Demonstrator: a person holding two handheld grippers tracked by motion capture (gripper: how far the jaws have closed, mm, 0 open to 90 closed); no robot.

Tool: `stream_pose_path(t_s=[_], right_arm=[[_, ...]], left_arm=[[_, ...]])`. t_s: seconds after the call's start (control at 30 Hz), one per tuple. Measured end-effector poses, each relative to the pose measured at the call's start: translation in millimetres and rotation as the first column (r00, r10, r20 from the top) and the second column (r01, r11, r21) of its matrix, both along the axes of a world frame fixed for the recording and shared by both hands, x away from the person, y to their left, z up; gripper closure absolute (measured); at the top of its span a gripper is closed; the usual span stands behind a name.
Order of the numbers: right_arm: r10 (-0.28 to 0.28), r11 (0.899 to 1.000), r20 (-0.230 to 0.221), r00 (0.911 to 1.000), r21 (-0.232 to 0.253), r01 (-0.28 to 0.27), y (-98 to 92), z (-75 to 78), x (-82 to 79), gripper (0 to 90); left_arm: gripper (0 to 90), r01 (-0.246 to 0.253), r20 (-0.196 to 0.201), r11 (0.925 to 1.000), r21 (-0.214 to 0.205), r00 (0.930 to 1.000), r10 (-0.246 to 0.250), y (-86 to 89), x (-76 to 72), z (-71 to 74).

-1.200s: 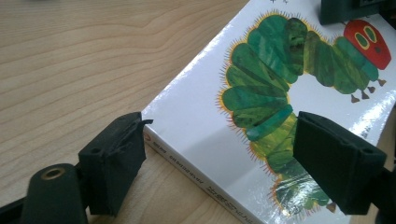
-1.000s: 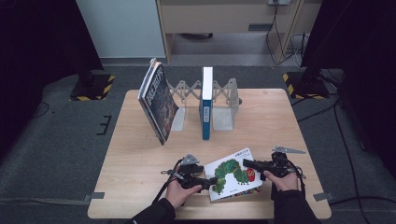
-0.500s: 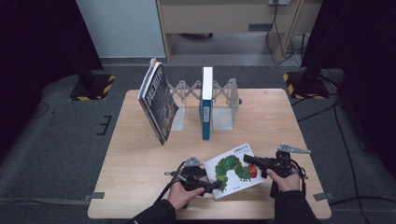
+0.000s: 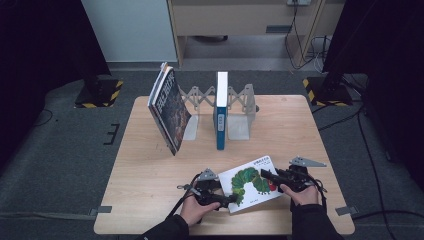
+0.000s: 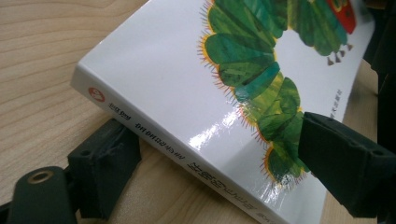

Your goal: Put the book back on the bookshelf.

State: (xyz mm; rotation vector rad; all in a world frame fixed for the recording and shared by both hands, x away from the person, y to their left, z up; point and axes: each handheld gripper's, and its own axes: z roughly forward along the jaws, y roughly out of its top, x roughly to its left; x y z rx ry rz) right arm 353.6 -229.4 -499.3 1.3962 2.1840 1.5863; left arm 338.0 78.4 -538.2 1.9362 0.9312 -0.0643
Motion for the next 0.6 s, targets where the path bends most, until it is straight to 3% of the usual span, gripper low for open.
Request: stream_pose_path(t_s=[0.27,0.47,0.6], right_arm=[[0.000,0.990,-0.020,0.9998,-0.139,-0.003,10.0,-12.1,2.0,43.1],[-0.003,0.990,-0.037,0.9993,-0.139,-0.002,12.2,-15.0,2.8,41.7],[0.025,0.992,-0.018,0.9995,-0.124,-0.027,17.6,-14.6,2.7,41.8]], left_arm=[[13.7,0.000,0.012,1.0000,0.005,0.9999,0.000,0.2,-0.2,-0.5],[13.7,-0.005,0.002,0.9999,-0.010,1.0000,0.005,1.2,0.4,-0.9],[13.7,-0.004,0.003,0.9999,-0.009,1.0000,0.004,1.3,0.5,-0.9]])
